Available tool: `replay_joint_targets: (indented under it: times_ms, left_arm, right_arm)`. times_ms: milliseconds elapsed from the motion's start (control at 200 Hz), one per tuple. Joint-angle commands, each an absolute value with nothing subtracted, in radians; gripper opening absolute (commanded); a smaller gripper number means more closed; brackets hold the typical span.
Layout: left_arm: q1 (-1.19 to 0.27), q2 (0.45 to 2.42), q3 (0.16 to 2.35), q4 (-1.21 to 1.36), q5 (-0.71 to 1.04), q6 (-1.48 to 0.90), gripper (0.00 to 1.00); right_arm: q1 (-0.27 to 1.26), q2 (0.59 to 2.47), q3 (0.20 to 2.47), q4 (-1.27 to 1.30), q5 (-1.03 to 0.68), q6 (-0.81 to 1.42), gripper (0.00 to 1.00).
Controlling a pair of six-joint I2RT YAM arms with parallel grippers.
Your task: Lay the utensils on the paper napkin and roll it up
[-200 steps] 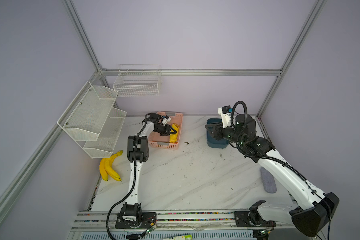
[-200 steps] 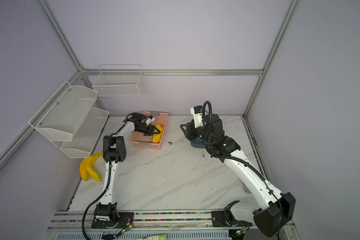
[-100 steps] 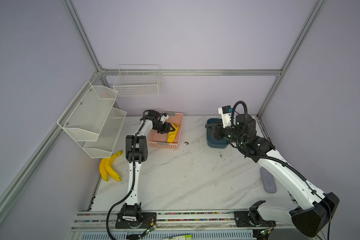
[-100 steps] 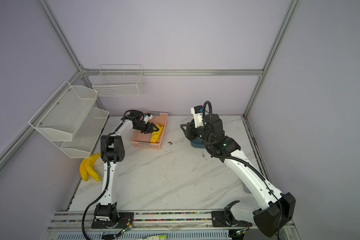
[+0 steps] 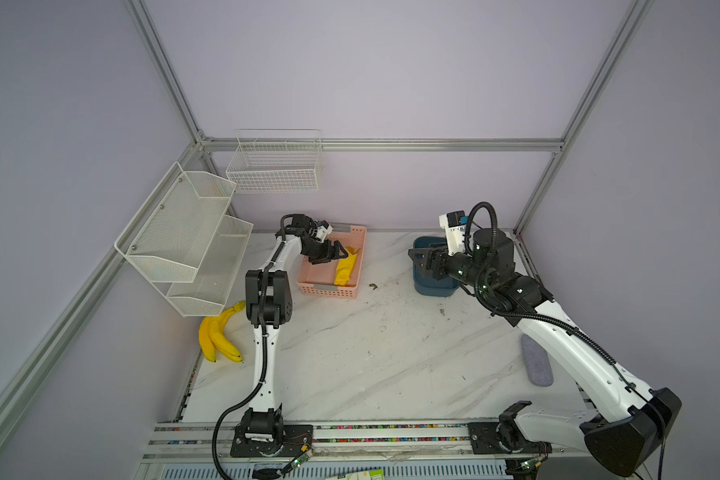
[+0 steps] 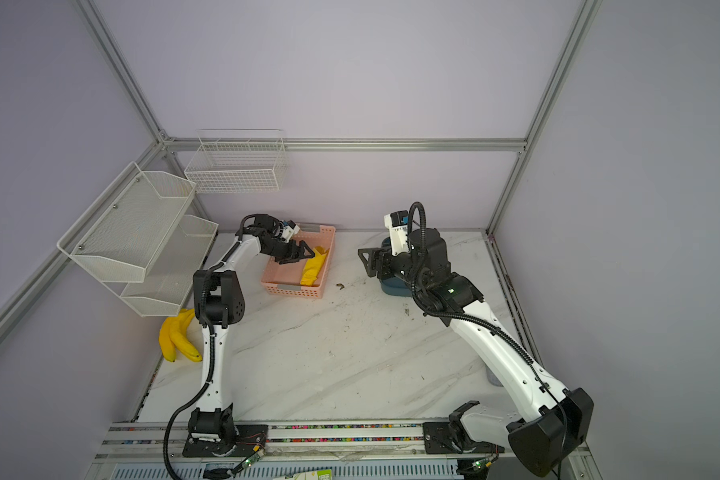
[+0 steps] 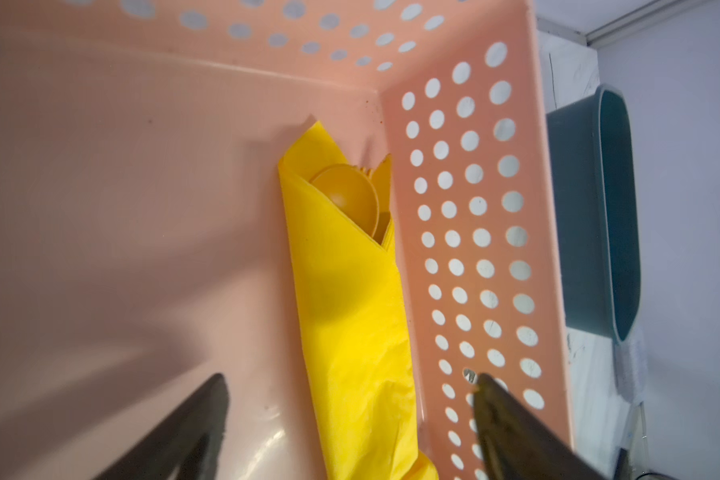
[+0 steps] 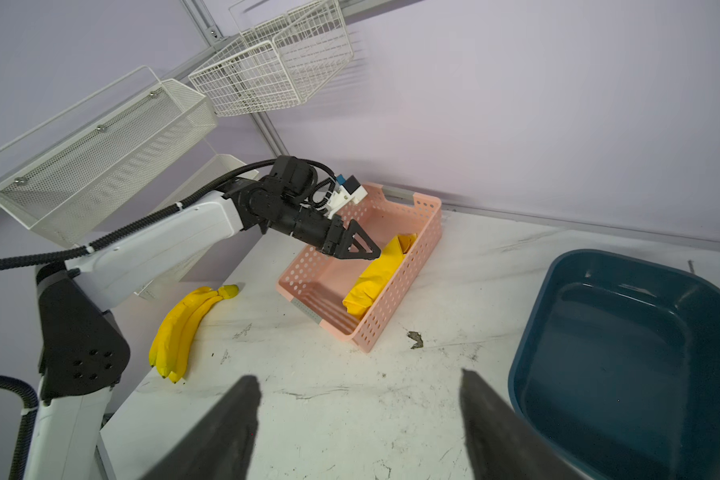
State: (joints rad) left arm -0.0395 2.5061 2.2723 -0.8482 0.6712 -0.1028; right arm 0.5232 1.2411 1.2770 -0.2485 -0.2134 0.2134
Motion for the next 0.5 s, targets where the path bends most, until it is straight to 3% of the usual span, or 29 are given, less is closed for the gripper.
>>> replay_joint_targets:
  times_ms: [0, 265, 495]
  left_arm:
    - [-0.035, 2.397, 2.237, -0.835, 0.689, -0.102, 1.0]
    - [-0.043, 2.293, 2.174, -0.815, 0.683, -0.121, 1.0]
    - [-0.057, 2.105, 1.983, -0.725, 0.617, -0.135, 1.0]
  right_arm:
    - [0.52, 1.225, 1.304, -0.303, -0.104, 0.222, 0.97]
    - [0.516, 1.23, 1.297, -0.332, 0.003, 0.192, 0.97]
    - [0.455, 1.28, 1.276, -0.328, 0.037, 0.177, 0.97]
